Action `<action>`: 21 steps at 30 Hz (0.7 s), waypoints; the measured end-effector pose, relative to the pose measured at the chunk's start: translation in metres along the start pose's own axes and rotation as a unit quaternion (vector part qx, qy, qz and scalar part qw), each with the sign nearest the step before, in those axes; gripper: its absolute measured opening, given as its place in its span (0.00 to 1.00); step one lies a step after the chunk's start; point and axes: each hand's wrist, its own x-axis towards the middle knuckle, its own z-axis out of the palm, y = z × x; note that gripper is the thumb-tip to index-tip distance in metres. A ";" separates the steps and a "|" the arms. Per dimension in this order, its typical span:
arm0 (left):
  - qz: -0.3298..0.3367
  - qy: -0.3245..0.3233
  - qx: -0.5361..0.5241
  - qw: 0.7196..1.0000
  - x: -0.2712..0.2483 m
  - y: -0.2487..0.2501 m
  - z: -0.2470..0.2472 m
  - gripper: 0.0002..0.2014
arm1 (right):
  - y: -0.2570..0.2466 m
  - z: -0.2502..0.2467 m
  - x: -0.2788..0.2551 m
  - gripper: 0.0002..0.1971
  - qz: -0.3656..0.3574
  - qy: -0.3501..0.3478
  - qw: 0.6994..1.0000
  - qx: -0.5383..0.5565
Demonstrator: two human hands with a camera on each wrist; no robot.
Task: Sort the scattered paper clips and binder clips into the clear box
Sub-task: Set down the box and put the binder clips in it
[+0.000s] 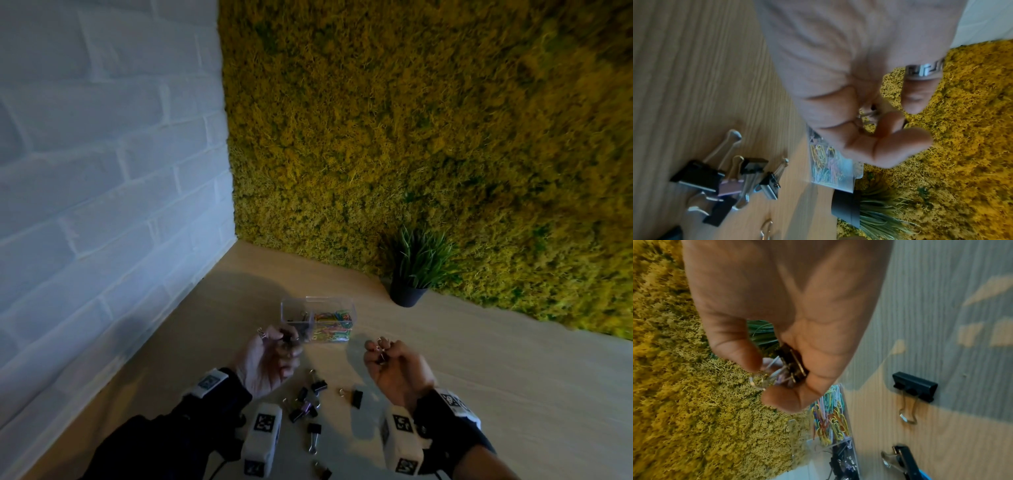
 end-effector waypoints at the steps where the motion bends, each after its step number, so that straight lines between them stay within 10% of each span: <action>1: -0.002 0.001 0.008 1.000 0.001 -0.001 -0.002 0.23 | 0.000 0.000 0.001 0.24 -0.004 0.000 1.000 -0.004; 12: -0.078 0.161 0.372 0.911 0.000 -0.006 -0.006 0.11 | 0.003 0.002 0.005 0.17 0.050 0.158 0.943 -0.288; 17: -0.078 0.100 0.640 0.758 -0.002 -0.010 -0.002 0.19 | 0.009 0.014 -0.004 0.13 0.052 0.090 0.809 -0.579; 21: -0.043 0.096 0.811 0.575 -0.003 -0.015 0.000 0.04 | 0.011 0.013 -0.006 0.11 0.087 0.026 0.604 -0.792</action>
